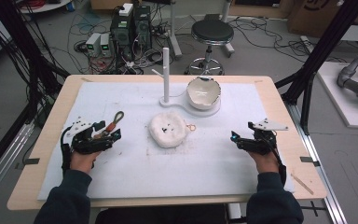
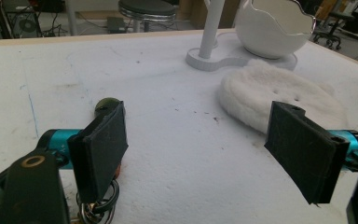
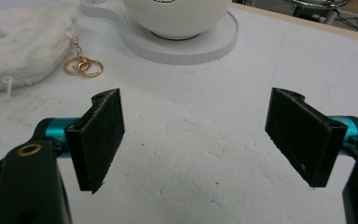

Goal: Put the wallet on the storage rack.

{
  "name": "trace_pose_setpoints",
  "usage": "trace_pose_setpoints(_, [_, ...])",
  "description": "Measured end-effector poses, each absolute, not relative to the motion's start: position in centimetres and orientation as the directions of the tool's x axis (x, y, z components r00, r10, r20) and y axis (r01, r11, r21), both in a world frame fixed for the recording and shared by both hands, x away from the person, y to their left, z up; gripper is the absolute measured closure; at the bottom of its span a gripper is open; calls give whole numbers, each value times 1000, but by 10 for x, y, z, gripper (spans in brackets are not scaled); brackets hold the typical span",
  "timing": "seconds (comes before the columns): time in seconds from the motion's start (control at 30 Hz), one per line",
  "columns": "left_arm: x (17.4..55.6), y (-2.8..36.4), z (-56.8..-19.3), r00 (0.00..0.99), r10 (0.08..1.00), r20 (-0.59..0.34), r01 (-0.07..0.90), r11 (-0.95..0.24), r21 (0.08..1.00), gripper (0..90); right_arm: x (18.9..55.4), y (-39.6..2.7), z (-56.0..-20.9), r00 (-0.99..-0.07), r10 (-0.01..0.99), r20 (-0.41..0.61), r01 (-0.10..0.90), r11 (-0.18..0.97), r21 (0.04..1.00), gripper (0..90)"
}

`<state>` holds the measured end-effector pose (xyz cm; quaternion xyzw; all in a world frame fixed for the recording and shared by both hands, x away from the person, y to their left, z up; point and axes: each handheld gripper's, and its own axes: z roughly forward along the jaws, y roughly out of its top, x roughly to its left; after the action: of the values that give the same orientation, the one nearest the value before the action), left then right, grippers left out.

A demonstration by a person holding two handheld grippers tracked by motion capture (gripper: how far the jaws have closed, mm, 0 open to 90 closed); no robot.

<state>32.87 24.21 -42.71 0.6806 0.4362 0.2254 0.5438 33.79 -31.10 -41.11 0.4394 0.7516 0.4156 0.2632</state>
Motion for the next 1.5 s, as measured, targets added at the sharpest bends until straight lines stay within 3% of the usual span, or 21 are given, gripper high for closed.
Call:
trace_pose_setpoints(0.37, [333, 240, -428, 514, 840, -177, 354, -20, 935, 206, 351, -289, -411, -523, 851, 49, 441, 221, 870, 200])
trace_pose_setpoints(0.57, [327, 238, -424, 513, 843, -164, 338, -22, 941, 207, 359, -254, -413, -577, 811, 93, 467, 234, 853, 204])
trace_pose_setpoints(0.67, [327, 232, -425, 526, 836, -155, 344, -42, 938, 206, 369, -223, -421, -608, 784, 122, 492, 251, 834, 266])
trace_pose_setpoints(0.97, [328, 227, -426, 543, 827, -147, 355, -68, 933, 206, 391, -164, -435, -653, 740, 157, 547, 318, 775, 295])
trace_pose_setpoints(1.07, [328, 226, -427, 546, 825, -144, 358, -75, 931, 206, 395, -153, -442, -665, 720, 197, 573, 324, 753, 410])
trace_pose_setpoints(1.1, [328, 226, -427, 546, 825, -144, 358, -75, 931, 207, 395, -153, -442, -665, 720, 197, 573, 324, 753, 410])
trace_pose_setpoints(1.17, [329, 226, -428, 549, 823, -146, 366, -79, 927, 207, 400, -150, -448, -659, 716, 232, 614, 333, 715, 549])
trace_pose_setpoints(1.2, [329, 225, -428, 549, 822, -147, 367, -79, 927, 208, 402, -151, -447, -656, 711, 251, 625, 326, 709, 672])
trace_pose_setpoints(1.23, [329, 225, -428, 549, 822, -147, 367, -79, 927, 208, 402, -151, -447, -656, 711, 251, 625, 326, 709, 672])
trace_pose_setpoints(1.27, [329, 225, -428, 552, 821, -143, 367, -85, 926, 208, 402, -156, -442, -685, 691, 231, 600, 356, 717, 796])
trace_pose_setpoints(1.37, [330, 223, -429, 559, 815, -151, 373, -85, 924, 217, 398, -162, -434, -744, 648, 163, 538, 436, 721, 815])
trace_pose_setpoints(1.5, [330, 220, -430, 592, 788, -166, 378, -90, 921, 281, 394, -171, -427, -800, 579, 155, 480, 464, 745, 816])
